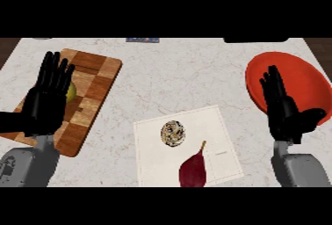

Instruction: Pick the cupcake from the placemat and place it in the bowl

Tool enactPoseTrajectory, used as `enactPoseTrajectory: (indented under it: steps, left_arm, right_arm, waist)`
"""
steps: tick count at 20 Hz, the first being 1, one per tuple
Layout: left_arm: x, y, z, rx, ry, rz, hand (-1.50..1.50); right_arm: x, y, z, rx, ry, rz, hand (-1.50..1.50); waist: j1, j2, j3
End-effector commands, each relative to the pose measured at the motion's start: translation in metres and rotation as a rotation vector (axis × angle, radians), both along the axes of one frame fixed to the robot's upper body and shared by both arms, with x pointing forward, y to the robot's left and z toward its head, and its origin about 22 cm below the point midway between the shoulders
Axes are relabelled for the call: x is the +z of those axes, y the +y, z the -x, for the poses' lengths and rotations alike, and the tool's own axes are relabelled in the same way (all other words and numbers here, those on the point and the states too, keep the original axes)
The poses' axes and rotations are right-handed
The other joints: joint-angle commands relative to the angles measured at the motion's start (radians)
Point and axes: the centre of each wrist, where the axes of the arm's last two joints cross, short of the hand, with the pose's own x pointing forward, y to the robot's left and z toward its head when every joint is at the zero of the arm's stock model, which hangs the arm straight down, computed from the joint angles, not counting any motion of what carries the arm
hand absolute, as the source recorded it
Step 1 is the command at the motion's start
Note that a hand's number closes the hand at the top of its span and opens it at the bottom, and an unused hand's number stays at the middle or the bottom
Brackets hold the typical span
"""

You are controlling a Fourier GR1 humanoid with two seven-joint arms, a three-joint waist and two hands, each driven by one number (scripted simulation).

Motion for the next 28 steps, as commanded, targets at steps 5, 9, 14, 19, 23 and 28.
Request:
enactPoseTrajectory:
  steps: [5,9,14,19,23,28]
  left_arm:
    - [-0.025,-0.015,0.004,-0.091,0.118,-0.209,0.00]
    - [-0.036,-0.032,0.016,-0.082,0.212,-0.253,0.00]
    - [-0.037,-0.049,0.015,-0.067,0.223,-0.257,0.00]
    - [-0.022,-0.043,0.014,-0.061,0.223,-0.281,0.00]
    - [-0.047,-0.055,0.030,-0.069,0.231,-0.271,0.00]
    - [-0.031,-0.049,0.029,-0.069,0.227,-0.260,0.00]
  right_arm:
    - [-0.003,0.095,0.014,0.728,0.083,0.302,1.50]
    - [-0.018,0.128,0.043,0.473,-0.195,0.407,-1.50]
    - [-0.037,0.125,0.066,0.527,-0.324,0.107,-1.50]
    - [0.012,0.094,0.082,0.500,-0.408,0.216,-1.50]
    - [0.055,0.112,0.081,0.399,-0.320,0.368,-1.50]
    - [0.081,0.124,0.063,0.462,-0.163,0.465,-1.50]
  waist:
    - [0.090,0.010,0.004]
    - [0.036,-0.007,0.008]
    - [0.026,-0.002,0.008]
    - [0.022,-0.004,0.006]
    - [0.025,-0.006,0.005]
    - [0.035,-0.003,0.006]
